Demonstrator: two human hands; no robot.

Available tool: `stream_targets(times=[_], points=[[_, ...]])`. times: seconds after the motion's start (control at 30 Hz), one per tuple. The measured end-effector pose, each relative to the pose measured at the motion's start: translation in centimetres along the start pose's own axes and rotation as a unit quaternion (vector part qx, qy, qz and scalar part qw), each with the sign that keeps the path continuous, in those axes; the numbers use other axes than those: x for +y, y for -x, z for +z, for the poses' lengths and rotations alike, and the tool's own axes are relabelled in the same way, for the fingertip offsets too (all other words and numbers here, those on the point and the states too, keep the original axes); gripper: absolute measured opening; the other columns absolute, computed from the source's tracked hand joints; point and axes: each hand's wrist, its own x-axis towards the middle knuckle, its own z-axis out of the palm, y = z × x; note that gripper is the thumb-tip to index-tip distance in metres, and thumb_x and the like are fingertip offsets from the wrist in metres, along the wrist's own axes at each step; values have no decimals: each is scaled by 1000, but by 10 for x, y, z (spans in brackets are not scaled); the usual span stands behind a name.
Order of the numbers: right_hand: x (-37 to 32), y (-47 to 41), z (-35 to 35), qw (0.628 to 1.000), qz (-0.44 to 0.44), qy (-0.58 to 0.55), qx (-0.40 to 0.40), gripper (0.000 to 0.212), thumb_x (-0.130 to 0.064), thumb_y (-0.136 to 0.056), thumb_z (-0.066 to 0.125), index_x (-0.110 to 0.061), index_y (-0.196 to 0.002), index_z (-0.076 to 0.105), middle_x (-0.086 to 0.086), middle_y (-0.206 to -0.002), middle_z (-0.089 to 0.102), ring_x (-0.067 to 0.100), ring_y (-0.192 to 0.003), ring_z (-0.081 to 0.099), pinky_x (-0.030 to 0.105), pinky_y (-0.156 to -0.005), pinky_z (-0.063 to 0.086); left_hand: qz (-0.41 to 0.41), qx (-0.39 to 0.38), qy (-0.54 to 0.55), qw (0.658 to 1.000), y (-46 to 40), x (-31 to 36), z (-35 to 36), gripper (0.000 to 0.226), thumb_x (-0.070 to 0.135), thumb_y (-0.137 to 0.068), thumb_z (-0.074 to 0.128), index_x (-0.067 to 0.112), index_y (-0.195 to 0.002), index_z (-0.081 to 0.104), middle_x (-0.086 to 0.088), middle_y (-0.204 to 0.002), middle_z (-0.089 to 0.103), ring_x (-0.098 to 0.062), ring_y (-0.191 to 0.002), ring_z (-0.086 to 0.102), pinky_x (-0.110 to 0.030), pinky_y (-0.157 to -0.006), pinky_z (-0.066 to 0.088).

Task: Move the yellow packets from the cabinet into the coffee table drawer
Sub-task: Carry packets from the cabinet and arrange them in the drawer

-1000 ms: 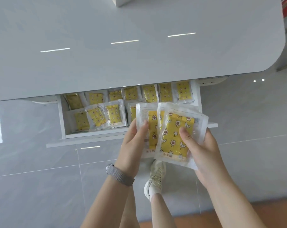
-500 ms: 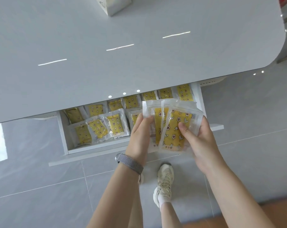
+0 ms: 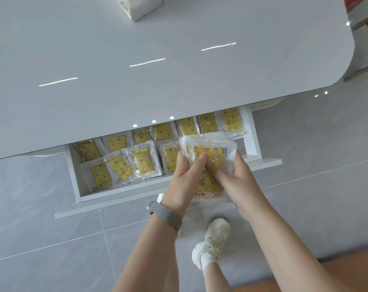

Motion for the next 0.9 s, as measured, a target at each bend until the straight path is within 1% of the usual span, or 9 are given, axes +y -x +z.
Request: stream_targets(times=[0.13, 0.2, 0.27, 0.33, 0.4, 0.57, 0.7, 0.83, 0.9], points=[[8, -10, -1, 997, -28, 75, -10, 46, -38, -84, 71, -41, -123, 49, -21, -103, 70, -6, -94, 66, 18, -76, 54, 20, -17, -45, 999, -8, -8, -7, 16, 59, -95, 41, 58, -110, 44, 27, -125, 45, -6, -135, 36, -43, -116, 30], [17, -19, 0, 991, -50, 121, -8, 51, -42, -83, 70, -39, -127, 45, -19, -104, 69, -9, -91, 65, 15, -74, 52, 28, -18, -80, 996, -17, -14, -9, 37, 56, -99, 34, 47, -134, 35, 34, -122, 31, -8, -143, 23, -41, -119, 24], [28, -30, -1, 987, -69, 146, -5, 51, -42, -84, 69, -35, -128, 44, -18, -102, 68, -11, -85, 64, 8, -64, 49, 34, -32, -95, 994, -28, -22, -13, 34, 46, -102, 29, 39, -135, 37, 36, -117, 32, 5, -131, 32, -33, -116, 28], [41, -43, -3, 985, -85, 153, -5, 53, -42, -85, 68, -32, -130, 42, -15, -104, 68, -10, -86, 65, 8, -63, 49, 29, -29, -93, 995, -39, -30, -13, 32, 46, -102, 30, 39, -131, 41, 26, -135, 40, 4, -130, 39, -32, -113, 34], [52, -59, -6, 984, -97, 145, -13, 58, -43, -86, 68, -30, -135, 40, -15, -109, 68, -9, -91, 65, 9, -67, 50, 43, -23, -112, 993, -50, -38, -11, 52, 48, -101, 31, 28, -149, 27, 20, -151, 20, -4, -143, 22, -34, -118, 25], [68, -104, -13, 979, -120, 126, -102, 51, -42, -85, 68, -38, -129, 43, -22, -111, 67, -10, -100, 62, 16, -82, 51, 85, -13, -114, 990, -80, -60, -14, 13, 37, -103, 32, 46, -101, 40, 32, -105, 51, 25, -95, 52, -8, -88, 46], [67, -136, -28, 977, -147, 53, -148, 59, -41, -78, 69, -32, -132, 47, -13, -117, 69, 4, -108, 66, 26, -85, 56, 151, -22, -179, 972, -102, -58, -13, 18, 38, -103, 27, 39, -86, 32, 25, -80, 36, 30, -61, 44, 5, -60, 37], [62, -155, -52, 969, -187, -59, -151, 52, -35, -69, 66, -31, -120, 57, -6, -112, 73, 13, -101, 70, 27, -71, 58, 244, -74, -231, 939, -121, -51, -4, 22, 43, -103, 23, 30, -101, 40, 19, -99, 43, 16, -76, 41, 4, -71, 36], [65, -160, -55, 965, -211, -50, -146, 48, -35, -68, 65, -35, -115, 58, -7, -110, 73, 11, -98, 71, 26, -68, 58, 271, -85, -229, 931, -127, -57, -2, 23, 37, -104, 27, 24, -95, 45, 22, -88, 49, 8, -77, 45, -9, -72, 44]])
